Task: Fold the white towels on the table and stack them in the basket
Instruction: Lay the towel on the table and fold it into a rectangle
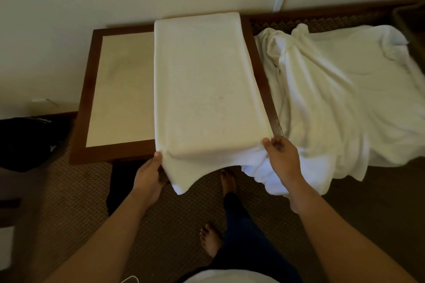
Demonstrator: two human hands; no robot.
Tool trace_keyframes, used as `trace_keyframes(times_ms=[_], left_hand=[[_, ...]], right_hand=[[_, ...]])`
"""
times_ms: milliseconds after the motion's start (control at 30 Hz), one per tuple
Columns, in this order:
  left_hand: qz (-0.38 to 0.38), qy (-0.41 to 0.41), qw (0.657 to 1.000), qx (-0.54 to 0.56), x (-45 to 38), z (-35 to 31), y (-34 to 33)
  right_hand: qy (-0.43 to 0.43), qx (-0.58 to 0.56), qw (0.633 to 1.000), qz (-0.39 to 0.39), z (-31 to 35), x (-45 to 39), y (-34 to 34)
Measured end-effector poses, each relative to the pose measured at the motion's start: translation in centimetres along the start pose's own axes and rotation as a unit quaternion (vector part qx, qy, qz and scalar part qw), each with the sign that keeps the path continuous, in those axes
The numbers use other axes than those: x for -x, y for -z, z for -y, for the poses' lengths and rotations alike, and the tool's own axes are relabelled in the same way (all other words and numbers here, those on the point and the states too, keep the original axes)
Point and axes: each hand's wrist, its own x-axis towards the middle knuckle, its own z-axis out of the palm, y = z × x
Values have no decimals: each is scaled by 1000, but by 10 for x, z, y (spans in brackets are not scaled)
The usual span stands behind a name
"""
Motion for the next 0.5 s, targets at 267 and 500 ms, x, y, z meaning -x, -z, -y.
trace_keyframes(times_ms=[267,500], left_hand=[[-126,-127,951,-251,-10,11,0],[-140,-129,960,-205,-11,24,-11]], right_hand=[[26,67,997,-35,-9,-6,13],[15,6,1000,25,-18,-13,10]])
